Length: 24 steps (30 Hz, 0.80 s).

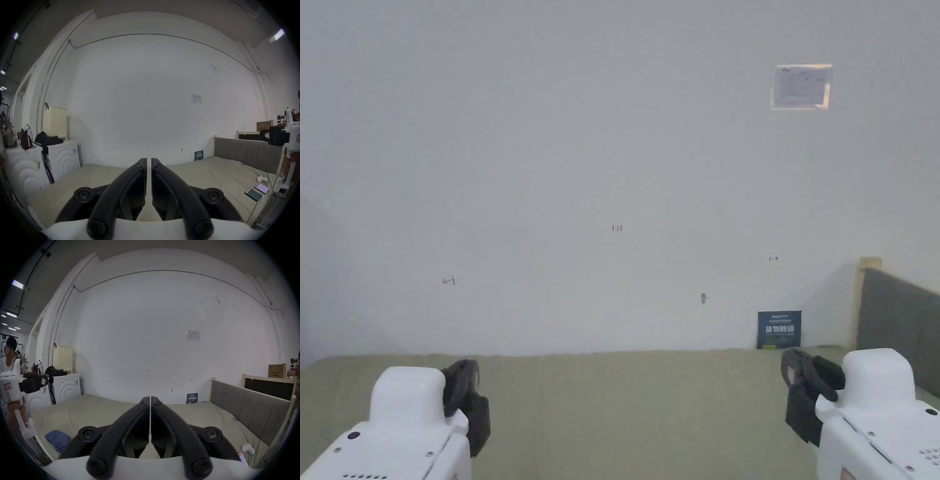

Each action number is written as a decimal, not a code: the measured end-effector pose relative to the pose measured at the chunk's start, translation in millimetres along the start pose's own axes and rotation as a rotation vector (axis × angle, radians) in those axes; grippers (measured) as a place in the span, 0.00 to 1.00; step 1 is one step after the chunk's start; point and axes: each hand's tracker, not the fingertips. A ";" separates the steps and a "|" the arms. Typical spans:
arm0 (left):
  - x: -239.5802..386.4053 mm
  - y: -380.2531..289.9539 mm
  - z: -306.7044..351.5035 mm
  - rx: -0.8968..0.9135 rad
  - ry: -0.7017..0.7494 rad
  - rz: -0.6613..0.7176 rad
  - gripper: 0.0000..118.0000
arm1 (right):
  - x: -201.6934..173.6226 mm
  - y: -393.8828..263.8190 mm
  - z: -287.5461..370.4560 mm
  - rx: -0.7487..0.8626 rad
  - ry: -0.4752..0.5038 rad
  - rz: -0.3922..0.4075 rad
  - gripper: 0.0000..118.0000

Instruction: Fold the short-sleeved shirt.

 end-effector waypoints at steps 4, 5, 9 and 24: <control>2.5 -0.8 -1.6 -0.005 0.009 -0.017 0.06 | -6.2 -1.3 -2.4 0.005 0.003 0.026 0.02; 2.5 -0.4 -1.8 -0.004 0.011 -0.022 0.06 | -6.7 -1.6 -3.1 0.006 0.004 0.030 0.02; 3.6 3.3 -0.8 0.001 0.017 -0.032 0.06 | -7.5 -2.2 -8.1 -0.005 0.009 0.034 0.04; -5.6 1.9 -0.5 -0.008 0.025 -0.024 0.92 | -12.5 -6.3 -12.7 -0.025 0.029 0.024 0.69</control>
